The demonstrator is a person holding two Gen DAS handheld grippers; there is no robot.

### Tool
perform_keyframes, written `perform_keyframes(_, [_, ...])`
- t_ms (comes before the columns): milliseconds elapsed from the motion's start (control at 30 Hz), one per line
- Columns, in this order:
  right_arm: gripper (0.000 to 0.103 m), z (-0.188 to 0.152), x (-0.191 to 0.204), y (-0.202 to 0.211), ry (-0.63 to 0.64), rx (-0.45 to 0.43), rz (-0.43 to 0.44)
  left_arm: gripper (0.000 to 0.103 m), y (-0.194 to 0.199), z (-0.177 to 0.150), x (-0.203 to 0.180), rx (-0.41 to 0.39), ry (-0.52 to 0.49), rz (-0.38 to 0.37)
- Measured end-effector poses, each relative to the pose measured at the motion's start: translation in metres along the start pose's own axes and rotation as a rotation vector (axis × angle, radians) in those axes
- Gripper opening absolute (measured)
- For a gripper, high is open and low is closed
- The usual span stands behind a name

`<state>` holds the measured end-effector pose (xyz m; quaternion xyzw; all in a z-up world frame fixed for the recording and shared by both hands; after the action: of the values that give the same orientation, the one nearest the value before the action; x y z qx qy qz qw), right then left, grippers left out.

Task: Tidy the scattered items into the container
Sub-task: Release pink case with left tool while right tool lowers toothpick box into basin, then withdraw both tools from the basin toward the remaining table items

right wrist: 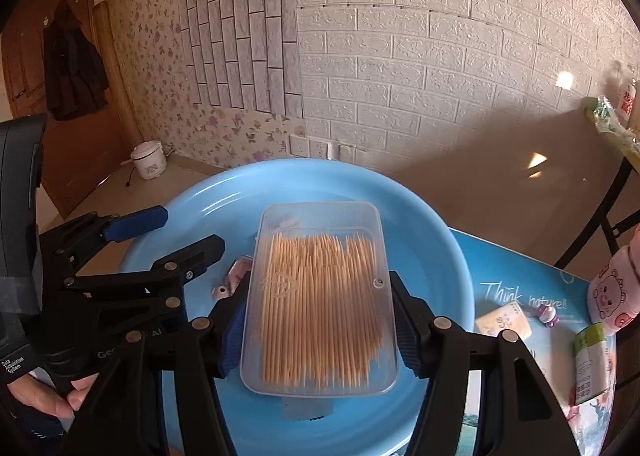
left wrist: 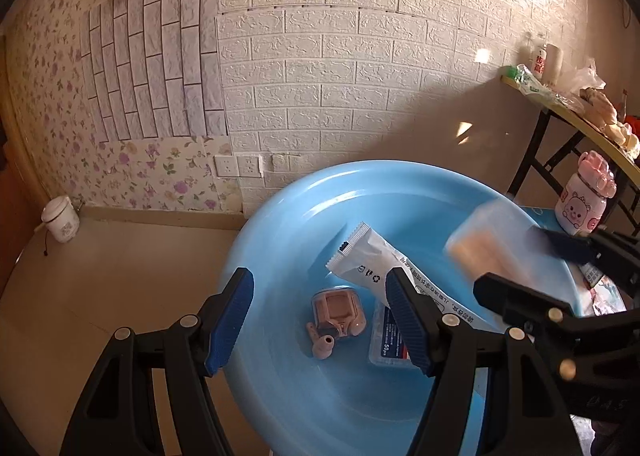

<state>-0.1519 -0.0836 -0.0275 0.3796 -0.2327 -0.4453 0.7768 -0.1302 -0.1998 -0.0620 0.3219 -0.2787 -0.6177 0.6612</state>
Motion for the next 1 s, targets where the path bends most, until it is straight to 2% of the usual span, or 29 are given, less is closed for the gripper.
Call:
perform_keyframes(33, [0.079, 0.000, -0.001, 0.002, -0.003, -0.013, -0.014, 0.067, 0.000, -0.001, 0.000, 0.000, 0.001, -0.004])
perform_keyframes(133, [0.087, 0.001, -0.006, 0.005, -0.011, -0.029, -0.024, 0.068, 0.004, -0.001, 0.000, -0.008, 0.002, -0.003])
perform_keyframes(533, [0.087, -0.008, -0.008, 0.011, -0.035, -0.020, -0.023, 0.068, 0.013, -0.001, -0.006, -0.013, -0.002, -0.001])
perform_keyframes(1000, [0.087, -0.026, -0.029, 0.039, -0.090, -0.033, -0.049, 0.085, 0.038, -0.005, -0.024, -0.032, -0.008, -0.003])
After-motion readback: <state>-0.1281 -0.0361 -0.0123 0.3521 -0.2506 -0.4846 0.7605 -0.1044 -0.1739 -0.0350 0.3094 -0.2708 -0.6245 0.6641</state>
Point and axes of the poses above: each gripper's, at about its wrist camera, not at the fingertips, and y roughly against the way its jaws point, x to its left, z to its top, the point moved 7 cm from there along -y, roughly the way its jaws point, and after that the axes turned 9 degrees about x, right-handed, at the moved point
